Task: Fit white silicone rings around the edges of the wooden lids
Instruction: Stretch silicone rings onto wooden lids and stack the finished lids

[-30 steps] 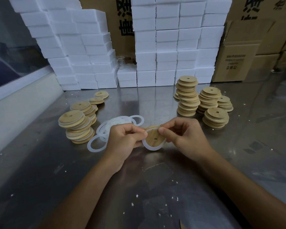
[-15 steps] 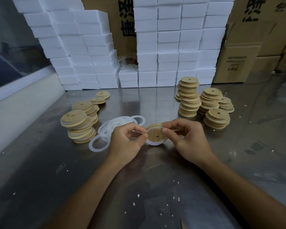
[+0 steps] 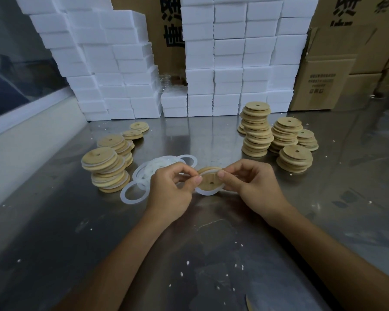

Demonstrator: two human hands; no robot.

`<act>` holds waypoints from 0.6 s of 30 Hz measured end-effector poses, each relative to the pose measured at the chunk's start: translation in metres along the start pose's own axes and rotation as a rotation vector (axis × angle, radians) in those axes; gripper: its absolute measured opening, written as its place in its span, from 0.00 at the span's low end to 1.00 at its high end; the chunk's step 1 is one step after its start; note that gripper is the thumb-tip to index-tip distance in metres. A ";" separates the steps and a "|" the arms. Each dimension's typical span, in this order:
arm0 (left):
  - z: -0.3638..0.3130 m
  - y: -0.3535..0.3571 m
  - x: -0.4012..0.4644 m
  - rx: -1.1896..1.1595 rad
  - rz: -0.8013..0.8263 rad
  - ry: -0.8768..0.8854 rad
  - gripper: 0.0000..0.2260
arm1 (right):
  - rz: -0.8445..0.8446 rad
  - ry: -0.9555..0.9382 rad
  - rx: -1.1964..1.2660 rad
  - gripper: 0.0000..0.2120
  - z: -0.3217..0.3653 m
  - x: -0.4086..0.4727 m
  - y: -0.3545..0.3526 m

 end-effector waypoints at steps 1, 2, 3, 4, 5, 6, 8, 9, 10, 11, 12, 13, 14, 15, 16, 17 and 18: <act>0.000 0.000 0.000 0.002 0.000 -0.002 0.07 | 0.014 0.024 0.036 0.06 0.000 0.000 -0.001; 0.000 0.000 0.001 0.002 0.002 -0.005 0.07 | 0.026 0.043 0.060 0.06 0.000 0.000 -0.002; 0.000 0.001 0.001 -0.002 0.004 -0.012 0.07 | 0.035 0.053 0.071 0.05 0.000 0.001 -0.003; 0.000 0.001 0.001 -0.008 0.006 -0.022 0.07 | 0.039 0.055 0.067 0.04 0.001 0.001 -0.003; 0.001 0.002 0.001 -0.011 0.005 -0.033 0.07 | 0.040 0.052 0.054 0.02 0.001 0.001 -0.003; 0.001 0.002 0.002 -0.011 0.004 -0.043 0.07 | 0.040 0.048 0.043 0.02 0.001 0.001 -0.003; 0.004 0.001 0.002 -0.031 0.002 -0.074 0.06 | 0.033 0.043 0.032 0.02 0.001 0.001 -0.002; 0.006 0.001 0.002 -0.057 0.002 -0.103 0.06 | 0.026 0.043 0.026 0.03 0.000 0.001 -0.001; 0.007 0.001 0.001 -0.090 -0.001 -0.136 0.06 | 0.023 0.049 0.023 0.03 -0.001 0.001 0.000; 0.008 0.000 0.001 -0.129 -0.004 -0.169 0.06 | 0.024 0.062 0.027 0.03 -0.002 0.001 0.000; 0.009 0.000 0.001 -0.171 -0.007 -0.198 0.07 | 0.027 0.080 0.036 0.03 -0.004 0.001 0.000; 0.010 0.000 0.001 -0.213 -0.006 -0.225 0.08 | 0.029 0.100 0.045 0.03 -0.005 0.001 0.001; 0.010 0.000 0.001 -0.247 -0.001 -0.245 0.09 | 0.030 0.112 0.042 0.03 -0.006 0.001 0.001; 0.010 0.000 0.001 -0.268 0.007 -0.258 0.09 | 0.028 0.112 0.027 0.03 -0.006 0.001 0.001; 0.010 0.000 0.001 -0.280 0.016 -0.266 0.09 | 0.024 0.104 0.009 0.02 -0.006 0.002 0.000; 0.010 0.000 0.001 -0.288 0.025 -0.270 0.09 | 0.020 0.098 0.003 0.02 -0.006 0.002 -0.001; 0.010 0.001 0.000 -0.298 0.034 -0.272 0.09 | 0.015 0.100 0.011 0.03 -0.006 0.002 -0.002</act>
Point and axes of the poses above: each hand's wrist, its own x-axis towards the middle knuckle, its own y-axis out of the palm, z = x × y, the point moved 2 cm from there along x, towards the middle knuckle, and after that the axes turned 2 degrees about -y, right-handed, at the moved point
